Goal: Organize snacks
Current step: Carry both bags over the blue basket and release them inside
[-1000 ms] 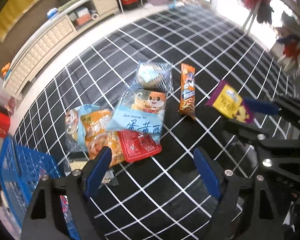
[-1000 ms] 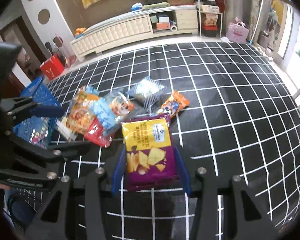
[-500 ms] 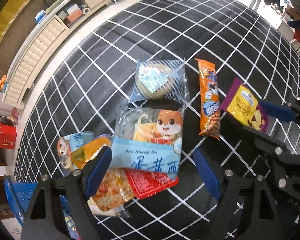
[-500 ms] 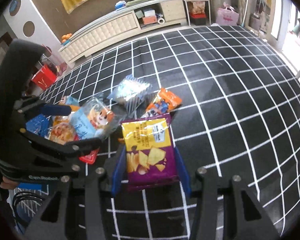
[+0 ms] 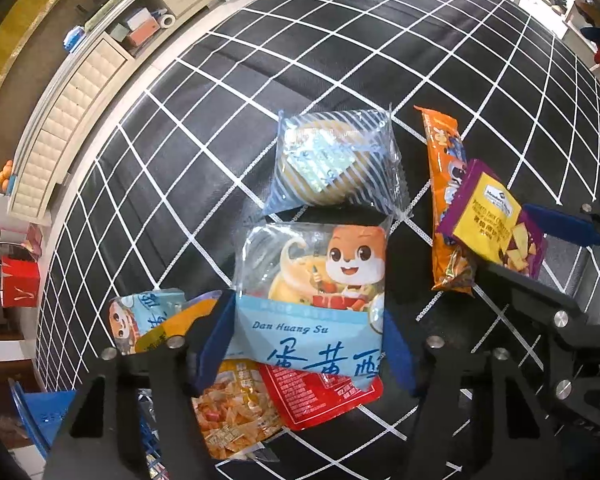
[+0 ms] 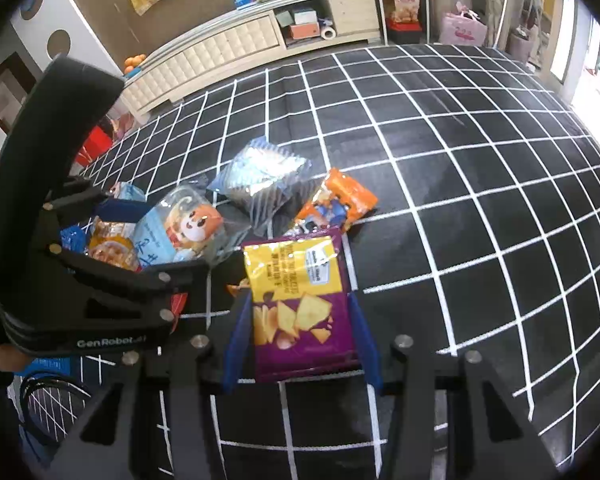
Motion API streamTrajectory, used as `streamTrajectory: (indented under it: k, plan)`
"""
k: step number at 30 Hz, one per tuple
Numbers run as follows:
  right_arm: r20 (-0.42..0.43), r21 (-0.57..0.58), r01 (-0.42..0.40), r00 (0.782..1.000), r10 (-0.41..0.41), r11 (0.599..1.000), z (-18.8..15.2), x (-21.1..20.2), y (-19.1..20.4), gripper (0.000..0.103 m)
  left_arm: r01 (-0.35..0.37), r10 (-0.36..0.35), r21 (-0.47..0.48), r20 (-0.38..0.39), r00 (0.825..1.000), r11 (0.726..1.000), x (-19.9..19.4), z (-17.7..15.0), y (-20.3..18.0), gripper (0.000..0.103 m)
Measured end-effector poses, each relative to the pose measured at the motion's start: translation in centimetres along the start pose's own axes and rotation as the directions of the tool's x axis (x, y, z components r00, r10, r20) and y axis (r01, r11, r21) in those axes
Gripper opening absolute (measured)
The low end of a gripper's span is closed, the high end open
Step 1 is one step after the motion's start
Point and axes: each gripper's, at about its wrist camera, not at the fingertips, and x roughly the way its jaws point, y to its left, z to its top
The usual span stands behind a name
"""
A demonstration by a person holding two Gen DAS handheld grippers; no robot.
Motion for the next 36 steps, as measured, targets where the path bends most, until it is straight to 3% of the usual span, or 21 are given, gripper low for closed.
streamTrajectory:
  k: [9,16,27,36]
  plan:
    - [0.031,-0.022,0.023,0.999,-0.022,1.0,-0.1,-2.8,0.9,0.053,0.036,-0.032,-0.062,0.065,0.997,0.997,-3.1,-2.0,0.0,0.063]
    - [0.081,-0.074,0.075,0.994,-0.069,0.994,-0.7,-7.4,3.7,0.053,0.047,-0.024,-0.147,0.159,0.987,0.988,-7.9,-6.0,0.5,0.063]
    - [0.154,-0.153,0.114,0.984,-0.09,0.982,-2.1,-13.7,9.9,0.053,0.047,0.026,-0.23,0.305,0.952,0.972,-16.7,-13.7,2.9,0.063]
    - [0.2,-0.223,0.098,0.978,-0.053,0.97,-2.6,-17.0,15.9,0.053,0.053,0.069,-0.308,0.371,0.926,0.95,-21.3,-20.3,6.7,0.063]
